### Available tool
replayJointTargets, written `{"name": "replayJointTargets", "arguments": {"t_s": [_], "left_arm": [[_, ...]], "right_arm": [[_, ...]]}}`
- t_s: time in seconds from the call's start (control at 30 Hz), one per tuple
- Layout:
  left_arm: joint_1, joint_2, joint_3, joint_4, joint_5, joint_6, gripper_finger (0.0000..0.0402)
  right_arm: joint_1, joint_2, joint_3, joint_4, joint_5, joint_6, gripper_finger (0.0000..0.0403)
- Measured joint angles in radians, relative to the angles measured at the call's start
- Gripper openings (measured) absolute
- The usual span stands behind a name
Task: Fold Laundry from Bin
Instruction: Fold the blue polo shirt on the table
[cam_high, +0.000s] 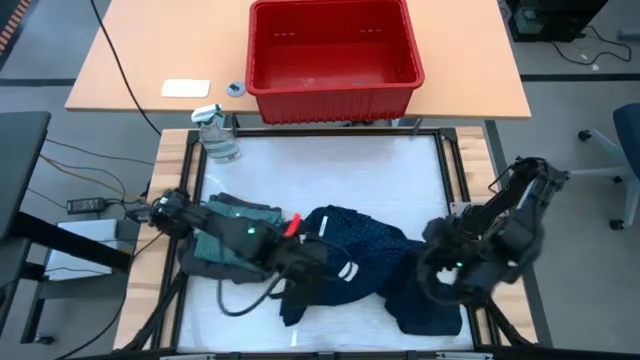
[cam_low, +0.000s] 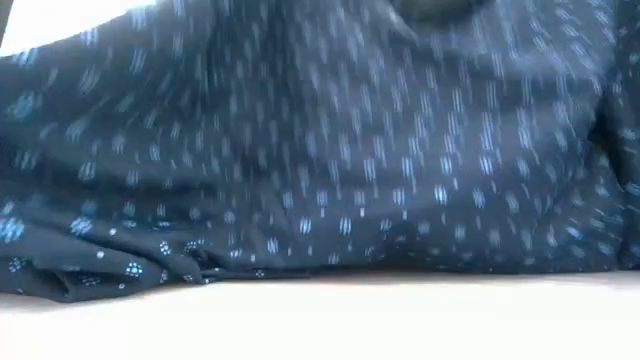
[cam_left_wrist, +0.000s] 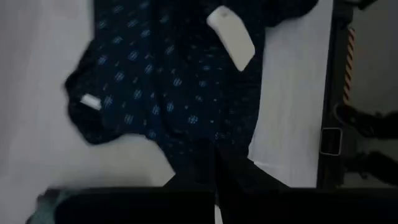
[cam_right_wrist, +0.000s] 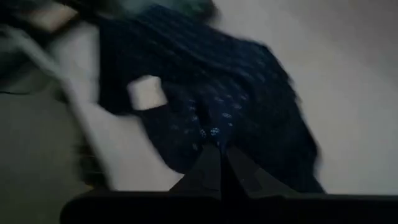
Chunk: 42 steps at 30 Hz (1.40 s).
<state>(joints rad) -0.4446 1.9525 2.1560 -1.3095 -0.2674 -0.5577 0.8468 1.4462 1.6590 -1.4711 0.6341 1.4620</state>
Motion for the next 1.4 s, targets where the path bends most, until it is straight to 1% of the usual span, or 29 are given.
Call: {"name": "replayJointTargets", "arguments": {"t_s": [0.1, 0.23, 0.33, 0.43, 0.53, 0.67, 0.73, 0.83, 0.9, 1.0, 1.1, 1.2, 1.27, 1.4], "left_arm": [[0.042, -0.003, -0.139, 0.12, 0.08, 0.054, 0.0], [0.094, 0.001, -0.315, 0.275, 0.097, 0.048, 0.001], [0.132, 0.0, -0.406, 0.346, 0.107, 0.017, 0.0036], [0.163, 0.0, -0.481, 0.414, 0.169, 0.01, 0.0079], [0.178, 0.0, -0.514, 0.429, 0.237, 0.008, 0.0134], [0.161, -0.005, -0.515, 0.419, 0.245, 0.008, 0.0203], [0.144, -0.017, -0.515, 0.444, 0.246, 0.005, 0.023], [0.108, -0.018, -0.513, 0.543, 0.245, -0.014, 0.0255], [0.092, 0.0, -0.527, 0.6, 0.232, -0.043, 0.0262], [0.085, 0.012, -0.598, 0.664, 0.235, -0.113, 0.0265], [0.089, 0.012, -0.654, 0.769, 0.231, -0.2, 0.0265], [0.08, 0.012, -0.667, 0.783, 0.226, -0.239, 0.0265], [0.072, 0.022, -0.675, 0.83, 0.22, -0.256, 0.0265], [0.058, 0.041, -0.678, 0.832, 0.216, -0.294, 0.0265]], "right_arm": [[-0.018, 0.007, -0.108, -0.021, -0.088, 0.086, 0.0002], [-0.018, 0.008, -0.235, 0.008, -0.16, 0.181, 0.0002], [-0.017, 0.008, -0.304, 0.032, -0.206, 0.226, 0.0002], [-0.013, 0.006, -0.347, 0.05, -0.226, 0.262, 0.0002], [-0.011, 0.005, -0.371, 0.053, -0.242, 0.288, 0.0002], [-0.01, 0.005, -0.391, 0.06, -0.264, 0.301, 0.0002], [-0.01, 0.005, -0.395, 0.063, -0.266, 0.301, 0.0002], [-0.01, 0.005, -0.395, 0.064, -0.266, 0.294, 0.0002], [-0.01, 0.005, -0.395, 0.061, -0.264, 0.292, 0.0002], [-0.01, 0.005, -0.395, 0.064, -0.25, 0.291, 0.0002], [-0.01, 0.004, -0.395, 0.072, -0.239, 0.265, 0.0002], [-0.012, 0.004, -0.395, 0.075, -0.24, 0.223, 0.0002], [-0.016, 0.003, -0.395, 0.076, -0.24, 0.201, 0.0002], [-0.02, -0.008, -0.395, 0.084, -0.241, 0.178, 0.0002]]}}
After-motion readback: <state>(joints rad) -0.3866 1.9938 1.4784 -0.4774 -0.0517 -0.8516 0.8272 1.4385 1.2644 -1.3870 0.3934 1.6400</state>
